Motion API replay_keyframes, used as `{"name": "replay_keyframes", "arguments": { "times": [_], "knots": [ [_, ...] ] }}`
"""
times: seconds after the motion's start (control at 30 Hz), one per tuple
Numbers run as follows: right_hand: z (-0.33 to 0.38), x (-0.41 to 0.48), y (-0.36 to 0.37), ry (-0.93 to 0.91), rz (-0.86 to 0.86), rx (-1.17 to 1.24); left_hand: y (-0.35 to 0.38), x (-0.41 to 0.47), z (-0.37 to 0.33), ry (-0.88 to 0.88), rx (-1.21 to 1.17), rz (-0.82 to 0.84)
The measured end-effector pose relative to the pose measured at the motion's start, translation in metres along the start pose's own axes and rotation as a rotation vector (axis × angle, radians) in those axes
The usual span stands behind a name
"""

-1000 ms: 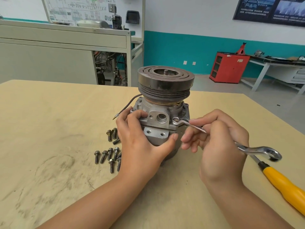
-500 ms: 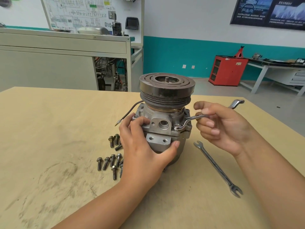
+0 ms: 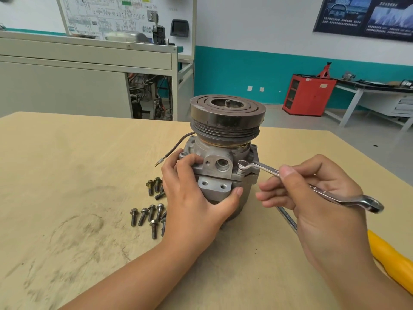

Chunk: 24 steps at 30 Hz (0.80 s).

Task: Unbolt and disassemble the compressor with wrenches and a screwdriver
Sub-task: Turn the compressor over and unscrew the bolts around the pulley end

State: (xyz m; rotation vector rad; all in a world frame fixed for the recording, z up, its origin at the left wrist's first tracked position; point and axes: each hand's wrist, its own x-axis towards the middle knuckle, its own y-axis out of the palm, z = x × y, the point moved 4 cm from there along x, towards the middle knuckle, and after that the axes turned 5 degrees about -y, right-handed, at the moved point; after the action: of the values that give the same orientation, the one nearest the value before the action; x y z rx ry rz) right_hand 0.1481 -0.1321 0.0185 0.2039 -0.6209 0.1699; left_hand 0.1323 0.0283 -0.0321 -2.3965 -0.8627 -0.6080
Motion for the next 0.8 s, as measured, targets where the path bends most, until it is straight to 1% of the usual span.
{"name": "replay_keyframes", "arguments": {
  "times": [0.2, 0.33, 0.4, 0.43, 0.53, 0.6, 0.67, 0.8],
  "knots": [
    [0.005, -0.013, -0.001, -0.024, -0.010, -0.086, 0.000, -0.001, 0.001, 0.003, -0.017, -0.001],
    [0.004, -0.009, -0.004, 0.030, -0.021, -0.090, 0.000, -0.001, 0.001, 0.013, -0.026, 0.004],
    [0.003, -0.002, -0.009, 0.115, 0.006, -0.078, 0.000, -0.001, 0.001, 0.005, -0.028, 0.003],
    [0.000, 0.002, -0.012, 0.187, 0.023, -0.043, 0.000, 0.000, 0.001, -0.004, -0.028, 0.005],
    [-0.013, 0.014, -0.022, 0.433, 0.076, 0.136, 0.001, -0.001, 0.001, -0.019, -0.029, 0.009],
    [-0.019, 0.022, -0.025, 0.533, 0.081, 0.211, 0.001, -0.001, 0.002, -0.006, -0.040, 0.008],
    [-0.024, 0.029, -0.026, 0.539, 0.056, 0.228, 0.001, -0.001, 0.003, 0.003, -0.040, 0.009],
    [-0.037, 0.042, -0.023, 0.455, -0.045, 0.172, 0.001, -0.001, 0.002, 0.004, -0.040, 0.008]
  ]
}}
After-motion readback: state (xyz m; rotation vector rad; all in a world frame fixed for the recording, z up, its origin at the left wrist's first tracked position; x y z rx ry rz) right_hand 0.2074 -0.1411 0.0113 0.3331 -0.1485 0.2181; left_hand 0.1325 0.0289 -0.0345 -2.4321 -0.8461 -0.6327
